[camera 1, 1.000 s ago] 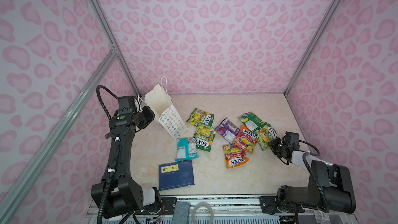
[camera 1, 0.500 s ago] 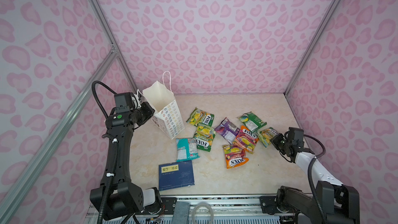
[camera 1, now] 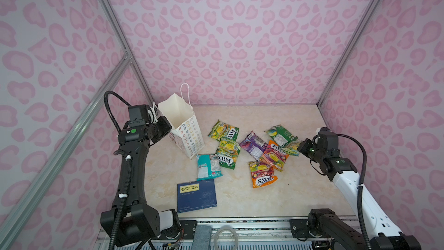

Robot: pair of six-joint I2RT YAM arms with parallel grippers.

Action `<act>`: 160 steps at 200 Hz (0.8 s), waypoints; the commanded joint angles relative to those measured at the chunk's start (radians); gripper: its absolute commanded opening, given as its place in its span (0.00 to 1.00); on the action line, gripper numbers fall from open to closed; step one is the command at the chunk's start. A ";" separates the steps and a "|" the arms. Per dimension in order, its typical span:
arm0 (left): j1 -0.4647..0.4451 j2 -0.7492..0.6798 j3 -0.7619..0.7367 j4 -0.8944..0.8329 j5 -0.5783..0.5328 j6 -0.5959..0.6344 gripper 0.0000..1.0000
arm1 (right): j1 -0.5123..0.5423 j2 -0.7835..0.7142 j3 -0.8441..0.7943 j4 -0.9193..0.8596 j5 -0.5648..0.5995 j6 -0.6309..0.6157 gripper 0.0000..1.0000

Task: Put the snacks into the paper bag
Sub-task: 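Lift the green Fox's Spring Tea bag with the right gripper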

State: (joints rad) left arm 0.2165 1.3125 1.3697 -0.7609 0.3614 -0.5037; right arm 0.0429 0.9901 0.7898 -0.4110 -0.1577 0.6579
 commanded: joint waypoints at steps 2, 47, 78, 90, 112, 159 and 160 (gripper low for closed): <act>0.001 0.003 0.003 0.009 0.006 0.025 0.02 | 0.050 0.016 0.052 -0.008 0.032 -0.026 0.00; 0.001 0.010 -0.005 0.027 0.057 0.025 0.02 | 0.203 0.077 0.227 -0.017 0.069 -0.044 0.00; 0.001 0.011 -0.008 0.027 0.035 0.024 0.02 | 0.271 0.141 0.342 -0.017 0.108 -0.058 0.00; 0.001 0.012 -0.007 0.023 0.035 0.026 0.02 | 0.275 0.173 0.358 -0.038 0.145 -0.055 0.00; 0.001 0.013 -0.012 0.032 0.056 0.022 0.02 | 0.272 0.217 0.344 -0.146 0.357 -0.014 0.57; 0.001 0.021 -0.015 0.035 0.063 0.013 0.02 | 0.259 0.124 0.109 -0.155 0.510 0.063 0.98; 0.001 0.020 -0.015 0.035 0.063 0.013 0.02 | 0.257 0.122 0.105 -0.157 0.510 0.063 0.98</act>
State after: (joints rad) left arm 0.2165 1.3273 1.3590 -0.7525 0.4019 -0.4931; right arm 0.3119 1.1557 0.9890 -0.5343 0.2256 0.6792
